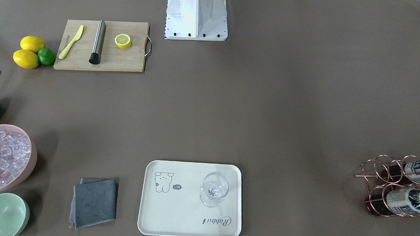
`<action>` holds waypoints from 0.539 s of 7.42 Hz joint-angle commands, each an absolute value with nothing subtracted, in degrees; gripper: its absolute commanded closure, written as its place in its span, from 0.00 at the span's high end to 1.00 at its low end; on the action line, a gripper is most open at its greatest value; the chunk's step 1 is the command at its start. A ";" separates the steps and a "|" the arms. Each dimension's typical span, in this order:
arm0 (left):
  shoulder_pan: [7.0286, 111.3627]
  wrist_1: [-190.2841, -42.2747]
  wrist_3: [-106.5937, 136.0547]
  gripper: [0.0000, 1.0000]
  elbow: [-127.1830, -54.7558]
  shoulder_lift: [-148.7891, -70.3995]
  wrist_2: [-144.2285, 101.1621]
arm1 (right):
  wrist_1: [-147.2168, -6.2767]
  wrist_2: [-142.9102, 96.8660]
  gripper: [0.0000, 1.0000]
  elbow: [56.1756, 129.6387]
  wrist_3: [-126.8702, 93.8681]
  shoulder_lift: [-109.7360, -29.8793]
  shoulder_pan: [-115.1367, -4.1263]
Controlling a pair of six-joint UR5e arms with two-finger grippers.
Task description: Take tea from basket to plate
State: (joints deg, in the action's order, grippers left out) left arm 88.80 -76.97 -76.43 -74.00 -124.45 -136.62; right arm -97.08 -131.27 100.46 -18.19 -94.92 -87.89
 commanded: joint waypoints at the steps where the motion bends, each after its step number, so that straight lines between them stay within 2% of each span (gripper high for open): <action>1: 87.01 -81.80 -77.34 0.93 -71.38 -124.36 -136.93 | -97.12 -131.22 1.00 100.37 -18.19 -94.92 -87.89; 4: 86.75 -83.67 -78.57 0.91 -69.26 -124.80 -137.55 | -97.12 -131.22 1.00 100.37 -18.19 -94.92 -87.89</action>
State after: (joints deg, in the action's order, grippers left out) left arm 86.81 -83.01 -77.96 -69.91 -124.68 -137.08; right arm -97.12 -131.23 100.37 -18.19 -94.92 -87.89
